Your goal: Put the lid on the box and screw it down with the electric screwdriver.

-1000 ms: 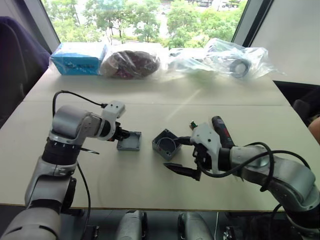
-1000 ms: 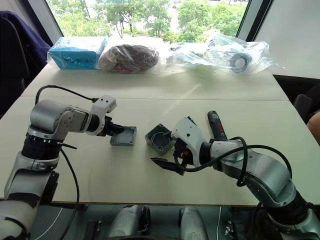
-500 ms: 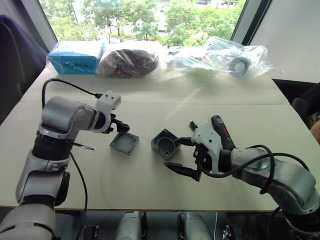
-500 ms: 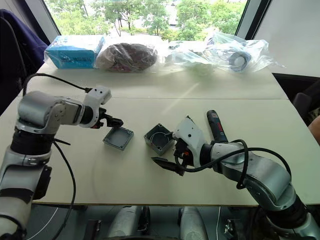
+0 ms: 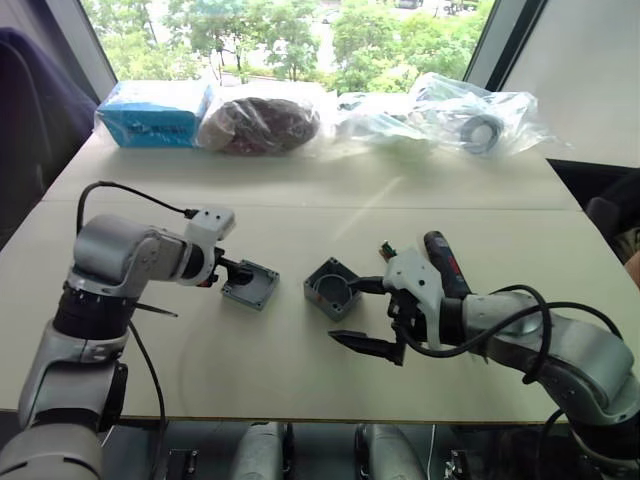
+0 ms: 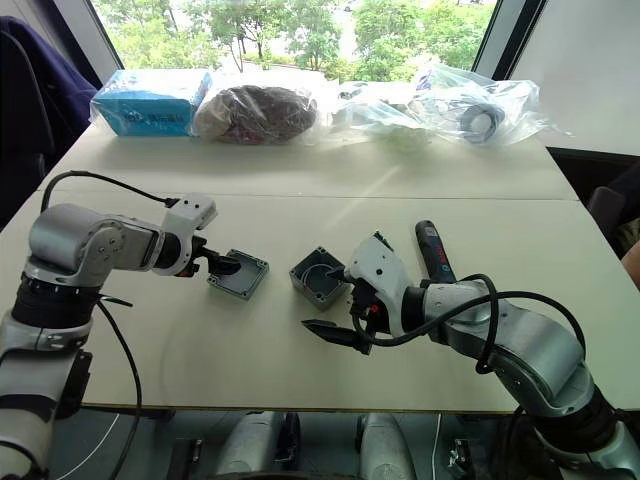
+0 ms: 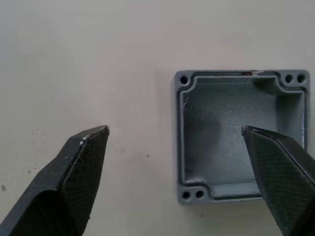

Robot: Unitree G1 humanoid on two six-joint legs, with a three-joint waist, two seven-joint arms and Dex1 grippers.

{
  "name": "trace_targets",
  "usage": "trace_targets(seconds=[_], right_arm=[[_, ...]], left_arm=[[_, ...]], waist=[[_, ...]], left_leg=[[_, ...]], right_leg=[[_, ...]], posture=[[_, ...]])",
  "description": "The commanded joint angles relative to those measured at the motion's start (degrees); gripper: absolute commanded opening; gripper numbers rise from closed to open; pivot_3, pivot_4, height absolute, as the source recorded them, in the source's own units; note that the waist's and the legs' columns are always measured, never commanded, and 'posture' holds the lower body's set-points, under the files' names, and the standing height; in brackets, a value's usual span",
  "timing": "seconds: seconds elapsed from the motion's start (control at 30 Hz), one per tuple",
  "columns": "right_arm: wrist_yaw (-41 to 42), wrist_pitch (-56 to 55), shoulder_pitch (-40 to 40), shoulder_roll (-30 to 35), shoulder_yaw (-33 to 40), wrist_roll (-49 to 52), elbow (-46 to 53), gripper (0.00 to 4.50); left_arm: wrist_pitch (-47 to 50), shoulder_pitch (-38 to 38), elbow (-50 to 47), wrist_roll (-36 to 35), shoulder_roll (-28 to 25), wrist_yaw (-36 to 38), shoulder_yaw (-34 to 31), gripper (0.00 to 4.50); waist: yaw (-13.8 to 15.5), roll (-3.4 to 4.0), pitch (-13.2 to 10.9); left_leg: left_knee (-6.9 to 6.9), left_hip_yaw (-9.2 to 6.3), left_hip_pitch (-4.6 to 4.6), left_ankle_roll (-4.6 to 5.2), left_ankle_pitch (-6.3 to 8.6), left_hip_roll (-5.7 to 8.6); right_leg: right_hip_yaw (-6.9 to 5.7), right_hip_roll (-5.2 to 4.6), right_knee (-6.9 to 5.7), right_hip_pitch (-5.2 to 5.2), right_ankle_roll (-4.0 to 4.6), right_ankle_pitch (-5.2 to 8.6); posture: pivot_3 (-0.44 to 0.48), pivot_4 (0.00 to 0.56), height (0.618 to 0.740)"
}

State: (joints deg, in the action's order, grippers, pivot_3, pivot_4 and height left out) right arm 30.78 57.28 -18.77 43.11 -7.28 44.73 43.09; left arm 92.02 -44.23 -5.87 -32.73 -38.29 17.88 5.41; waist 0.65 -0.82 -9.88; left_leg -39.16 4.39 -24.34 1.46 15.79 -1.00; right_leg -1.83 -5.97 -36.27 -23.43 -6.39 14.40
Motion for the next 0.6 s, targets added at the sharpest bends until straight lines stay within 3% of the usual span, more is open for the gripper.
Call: trace_targets(seconds=[0.03,0.3,0.33,0.4,0.6], right_arm=[[0.11,0.22,-0.29,0.29,2.0,0.63,1.23,4.5],[-0.67,0.92,0.2,-0.28,2.35,0.72,1.73,4.5],[-0.67,0.87,0.33,-0.24,2.34,0.63,1.72,4.5],[-0.61,0.73,0.44,-0.19,2.31,0.49,1.54,4.5],[-0.09,0.29,1.19,0.11,2.6,0.27,1.25,4.5]], left_arm=[[0.48,-0.61,-0.92,-0.71,0.26,-1.55,-1.3,4.44],[0.48,3.16,-0.79,0.88,1.45,-2.41,0.84,4.44],[0.48,3.66,-1.0,0.93,1.64,-2.44,0.75,3.92],[0.48,4.73,-1.65,1.33,1.89,-2.38,0.58,3.36],[0.47,7.0,-3.37,2.89,2.59,-2.56,-1.27,1.09]], waist=[[0.0,0.0,0.0],[0.01,0.0,0.01],[0.0,0.0,0.01],[-0.02,0.01,0.01],[0.02,0.03,0.05]], left_leg=[[0.0,0.0,0.0,0.0,0.0,0.0],[0.0,0.01,0.02,0.0,0.0,0.0],[0.0,0.0,0.02,0.0,0.0,0.0],[0.0,0.01,0.03,0.0,0.0,0.0],[0.0,0.01,0.08,0.0,0.0,0.0]], right_leg=[[0.0,0.01,0.0,0.0,0.0,0.0],[0.0,0.01,0.0,0.0,0.0,0.0],[0.0,0.01,-0.01,0.0,0.0,0.0],[0.0,0.0,0.0,0.01,0.0,0.0],[0.0,-0.02,0.01,0.07,0.01,0.0]], posture=[[0.0,0.15,0.74],[0.0,0.15,0.74],[0.0,0.15,0.74],[0.0,0.15,0.74],[0.0,0.15,0.74]])
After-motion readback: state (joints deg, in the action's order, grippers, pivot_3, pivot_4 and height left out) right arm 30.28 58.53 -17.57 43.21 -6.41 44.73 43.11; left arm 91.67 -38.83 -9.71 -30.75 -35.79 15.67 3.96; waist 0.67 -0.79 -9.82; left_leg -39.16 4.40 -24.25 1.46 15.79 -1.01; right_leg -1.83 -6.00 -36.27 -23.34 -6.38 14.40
